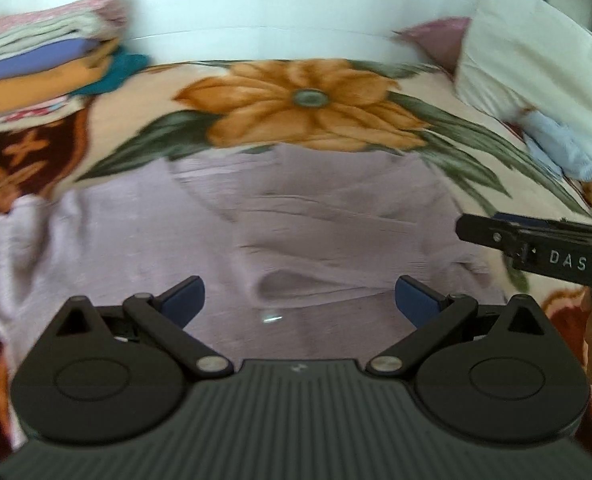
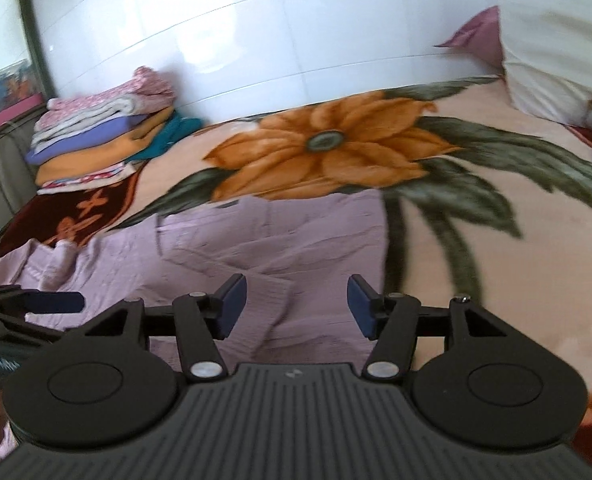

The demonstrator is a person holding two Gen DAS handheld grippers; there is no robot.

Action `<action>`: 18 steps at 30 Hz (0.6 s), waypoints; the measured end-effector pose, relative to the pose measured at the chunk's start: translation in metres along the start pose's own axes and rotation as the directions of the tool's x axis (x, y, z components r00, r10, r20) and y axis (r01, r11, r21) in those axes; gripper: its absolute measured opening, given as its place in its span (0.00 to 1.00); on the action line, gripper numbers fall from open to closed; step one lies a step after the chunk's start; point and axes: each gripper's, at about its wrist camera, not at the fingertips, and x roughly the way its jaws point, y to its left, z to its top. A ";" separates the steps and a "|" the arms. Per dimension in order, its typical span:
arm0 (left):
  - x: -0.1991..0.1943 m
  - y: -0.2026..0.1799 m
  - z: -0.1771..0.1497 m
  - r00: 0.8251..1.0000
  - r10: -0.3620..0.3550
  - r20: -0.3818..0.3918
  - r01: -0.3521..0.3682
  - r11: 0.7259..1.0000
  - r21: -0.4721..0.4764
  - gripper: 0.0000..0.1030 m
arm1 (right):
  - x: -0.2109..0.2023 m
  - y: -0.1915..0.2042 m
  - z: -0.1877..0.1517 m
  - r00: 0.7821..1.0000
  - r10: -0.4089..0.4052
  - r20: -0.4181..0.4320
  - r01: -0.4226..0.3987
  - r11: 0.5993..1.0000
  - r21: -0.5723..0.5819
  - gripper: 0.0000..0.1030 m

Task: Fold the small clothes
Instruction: 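Reach the left gripper to the other sleeve and grasp it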

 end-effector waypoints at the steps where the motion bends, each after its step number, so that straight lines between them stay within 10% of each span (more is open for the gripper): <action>1: 0.005 -0.006 0.001 1.000 -0.010 -0.003 0.010 1.000 0.010 1.00 | 0.000 -0.004 0.000 1.000 -0.008 -0.002 0.008 1.000 0.008 0.62; 8: 0.039 -0.046 0.000 0.997 -0.073 -0.022 0.075 0.991 0.107 0.92 | 0.003 -0.021 -0.001 1.000 -0.023 -0.002 0.023 0.999 0.042 0.62; 11: 0.055 -0.054 -0.001 0.995 -0.086 -0.044 0.090 0.989 0.120 0.69 | 0.004 -0.024 -0.003 1.000 -0.025 0.001 0.025 0.998 0.050 0.62; 15: 0.071 -0.061 -0.001 0.996 -0.073 -0.043 0.078 0.987 0.138 0.64 | 0.005 -0.027 -0.005 1.000 -0.018 -0.002 0.018 0.998 0.054 0.62; 18: 0.074 -0.063 -0.002 0.997 -0.064 -0.032 0.068 0.983 0.171 0.37 | 0.008 -0.027 -0.007 1.000 -0.013 -0.009 0.013 0.999 0.052 0.62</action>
